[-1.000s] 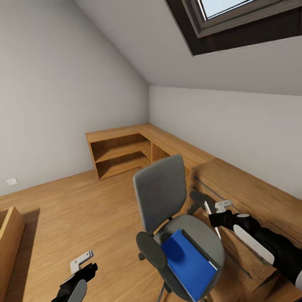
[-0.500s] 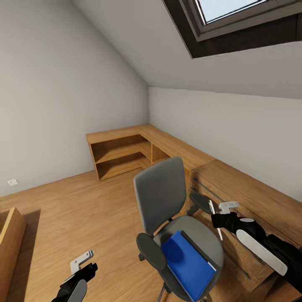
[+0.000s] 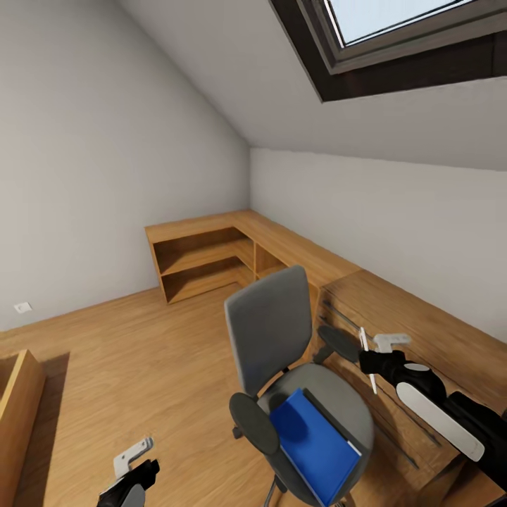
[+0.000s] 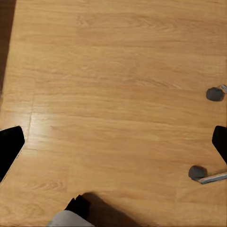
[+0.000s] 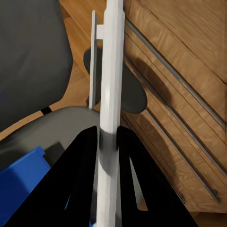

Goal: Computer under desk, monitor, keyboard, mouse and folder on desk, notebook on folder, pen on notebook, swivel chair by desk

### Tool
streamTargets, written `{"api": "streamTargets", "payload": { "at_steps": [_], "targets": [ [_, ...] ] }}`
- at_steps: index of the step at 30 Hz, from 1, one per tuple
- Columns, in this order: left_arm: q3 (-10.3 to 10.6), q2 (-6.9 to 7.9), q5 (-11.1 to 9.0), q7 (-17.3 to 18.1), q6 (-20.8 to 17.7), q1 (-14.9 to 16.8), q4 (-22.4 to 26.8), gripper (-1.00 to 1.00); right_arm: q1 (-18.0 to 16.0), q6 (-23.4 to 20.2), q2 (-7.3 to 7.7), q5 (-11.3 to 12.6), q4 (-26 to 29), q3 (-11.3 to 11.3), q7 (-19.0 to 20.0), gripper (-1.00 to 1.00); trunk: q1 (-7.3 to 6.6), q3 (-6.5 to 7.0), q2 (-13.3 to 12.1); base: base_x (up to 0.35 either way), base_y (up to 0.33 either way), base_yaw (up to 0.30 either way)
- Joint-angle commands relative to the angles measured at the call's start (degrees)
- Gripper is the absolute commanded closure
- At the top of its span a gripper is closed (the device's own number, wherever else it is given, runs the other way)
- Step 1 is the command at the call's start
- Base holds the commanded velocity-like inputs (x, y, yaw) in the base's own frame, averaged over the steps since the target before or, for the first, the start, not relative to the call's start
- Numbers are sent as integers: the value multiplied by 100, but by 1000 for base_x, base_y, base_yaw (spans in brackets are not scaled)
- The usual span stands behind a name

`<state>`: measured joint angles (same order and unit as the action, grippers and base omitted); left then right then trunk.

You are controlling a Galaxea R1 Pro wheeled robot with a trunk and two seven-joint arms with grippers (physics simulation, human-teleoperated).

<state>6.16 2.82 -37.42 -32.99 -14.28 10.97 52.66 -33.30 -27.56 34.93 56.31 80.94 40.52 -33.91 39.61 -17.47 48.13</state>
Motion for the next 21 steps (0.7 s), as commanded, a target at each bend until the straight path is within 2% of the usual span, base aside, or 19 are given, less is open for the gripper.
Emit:
{"api": "streamTargets", "payload": {
  "at_steps": [1, 4, 6, 9, 16, 21],
  "targets": [
    [25, 8, -25, -46, 50, 5, -114, -100, -10, 3, 5, 52, 8, 13, -34, 100, -21, 10, -35, 0, 0, 0],
    [25, 8, -9, -30, 403, 6, -579, -100, -10, 4, 5, 54, 9, 5, -36, 100, -87, 64, -155, 0, 0, 0],
    [30, 8, -2, -8, 827, 4, -916, -100, -10, 4, 5, 55, 9, 2, -36, 100, -131, 100, -235, 0, 0, 0],
    [33, 8, -14, 5, 1158, 2, -1123, -100, -10, 5, 9, 55, 4, -3, -36, 100, -197, 154, -356, 0, 0, 0],
    [48, 0, -19, 11, 1306, 1, -1297, -100, -10, 11, 4, 77, -28, -2, -36, 100, -351, 280, -637, -14, 0, 0],
    [51, 0, -20, 12, 1328, 2, -1325, -100, -10, 55, -3, 192, -42, -1, -30, 100, -461, 370, -837, -240, -6, 0]
  ]
}}
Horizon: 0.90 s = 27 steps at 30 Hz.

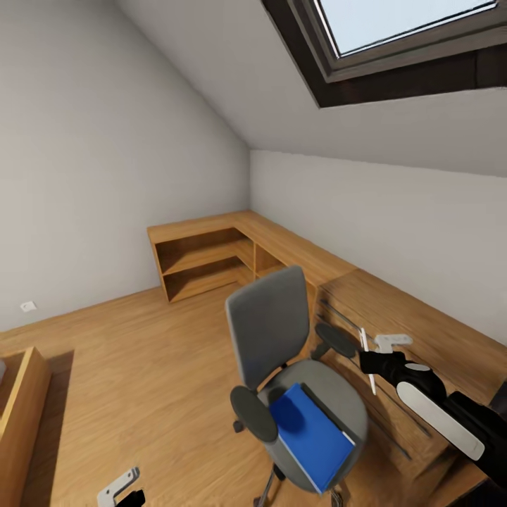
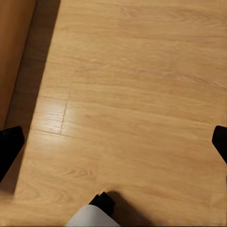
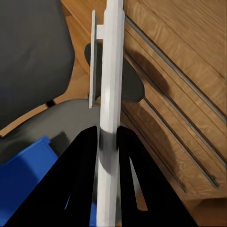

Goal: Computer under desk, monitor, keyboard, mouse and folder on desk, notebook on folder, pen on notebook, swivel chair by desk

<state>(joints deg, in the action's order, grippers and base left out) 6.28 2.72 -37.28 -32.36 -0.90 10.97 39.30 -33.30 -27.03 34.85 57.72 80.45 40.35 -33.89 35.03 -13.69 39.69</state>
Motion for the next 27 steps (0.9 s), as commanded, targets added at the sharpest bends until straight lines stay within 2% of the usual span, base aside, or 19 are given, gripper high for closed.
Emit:
{"api": "streamTargets", "payload": {
  "at_steps": [1, 9, 13, 15, 20, 25, 27],
  "targets": [
    [40, 9, -34, -53, -9, 3, 10, -100, -10, 41, 5, 58, -2, 17, -33, 100, -24, 9, -33, -316, -41, 0],
    [63, -2, -18, -61, -7, 2, -173, -100, -10, 319, 10, 72, -95, 13, -46, 100, -200, 153, -354, -318, -64, 0],
    [84, -16, -23, -60, -7, 2, -194, -100, -10, 330, 8, 75, -75, 14, -48, 100, -287, 224, -514, -14, -4, -16],
    [238, -17, -25, -82, -7, 2, -258, -100, -10, 330, 13, 80, -69, 8, -48, 100, -331, 260, -595, -1, 0, -84],
    [322, -40, -27, -86, -7, 4, -371, -100, -10, 331, 10, 81, -59, -2, -48, 100, -441, 350, -795, 0, 0, -20],
    [329, -44, -33, -86, -7, 4, -408, -100, -10, 330, 27, 103, -62, -155, -62, 100, -551, 440, -996, 0, 0, -4],
    [330, -44, -38, -86, -7, 3, -418, -100, -10, 325, 30, 269, -66, -263, -166, 100, -595, 476, -1076, 0, 0, -128]
  ]
}}
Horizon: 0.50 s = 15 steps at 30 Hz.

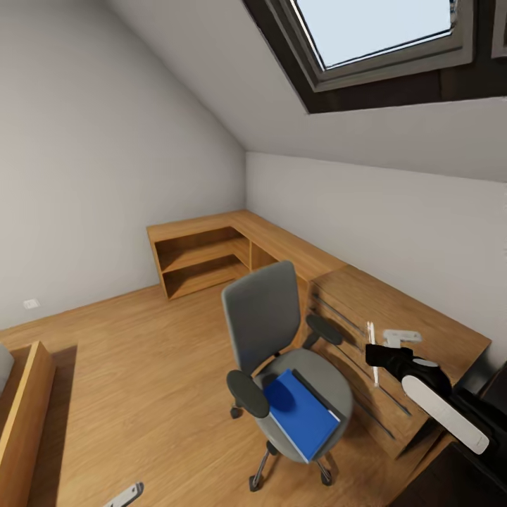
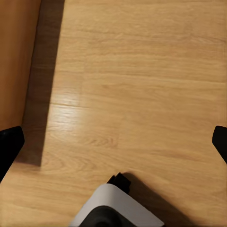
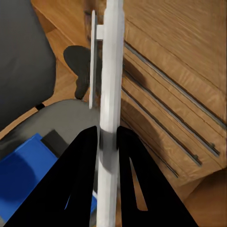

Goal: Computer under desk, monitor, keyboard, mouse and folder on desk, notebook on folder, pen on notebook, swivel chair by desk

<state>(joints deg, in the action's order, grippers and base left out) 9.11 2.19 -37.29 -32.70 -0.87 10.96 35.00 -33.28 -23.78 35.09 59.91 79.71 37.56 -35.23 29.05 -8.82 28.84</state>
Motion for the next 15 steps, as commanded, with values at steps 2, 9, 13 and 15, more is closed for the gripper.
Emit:
{"api": "streamTargets", "payload": {
  "at_steps": [2, 9, 13, 15],
  "targets": [
    [49, 4, -38, -52, -9, 3, -9, -100, -12, 0, 9, 171, 8, -23, -135, 100, -41, 25, -71, 0, 0, -203],
    [55, -6, -34, -52, -9, 3, -115, -100, -12, 2, 21, 297, -4, -180, -300, 100, -195, 151, -352, 0, 0, -248],
    [56, -7, -33, -52, -9, 3, -148, -100, -12, -2, 23, 317, -108, -407, -320, 100, -283, 222, -512, 0, 0, -273],
    [56, -7, -33, -52, -9, 3, -154, -100, -12, -6, 23, 329, -229, -508, -321, 100, -327, 258, -592, 0, 0, -286]
  ]
}}
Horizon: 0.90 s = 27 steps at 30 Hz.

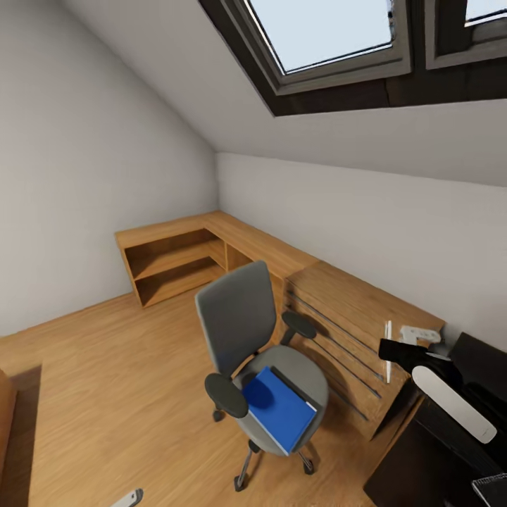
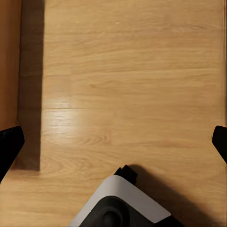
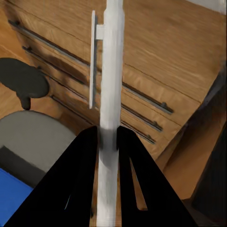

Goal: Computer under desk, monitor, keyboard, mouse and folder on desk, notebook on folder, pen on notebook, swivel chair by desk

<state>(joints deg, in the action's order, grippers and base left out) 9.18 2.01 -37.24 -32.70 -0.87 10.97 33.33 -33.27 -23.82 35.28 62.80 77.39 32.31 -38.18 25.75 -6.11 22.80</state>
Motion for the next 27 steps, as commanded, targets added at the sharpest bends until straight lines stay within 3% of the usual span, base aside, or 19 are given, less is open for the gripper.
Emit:
{"api": "streamTargets", "payload": {
  "at_steps": [1, 9, 20, 24, 27],
  "targets": [
    [48, 10, -38, -52, -9, 2, 10, -100, -13, -6, 5, 59, -75, -71, -25, 100, 4, -13, 12, 0, 0, -288],
    [48, 10, -38, -52, -9, 2, -1, -100, -13, -42, 5, 263, -409, -464, -23, 100, 4, -13, 12, 0, 0, -291],
    [40, 13, -20, -52, -1, 2, -2, -100, -13, 16, -4, 290, -681, -511, 53, 100, 4, -13, 12, 0, 0, -290],
    [40, 18, -18, -52, -1, 3, 5, -100, -13, 28, -10, 260, -720, -509, 105, 100, 4, -13, 12, 0, 0, -100],
    [40, 19, -20, -52, -1, 2, 6, -100, -33, 182, -24, 228, -1353, -566, 441, 100, 4, -13, 12, 0, 0, -13]
  ]
}}
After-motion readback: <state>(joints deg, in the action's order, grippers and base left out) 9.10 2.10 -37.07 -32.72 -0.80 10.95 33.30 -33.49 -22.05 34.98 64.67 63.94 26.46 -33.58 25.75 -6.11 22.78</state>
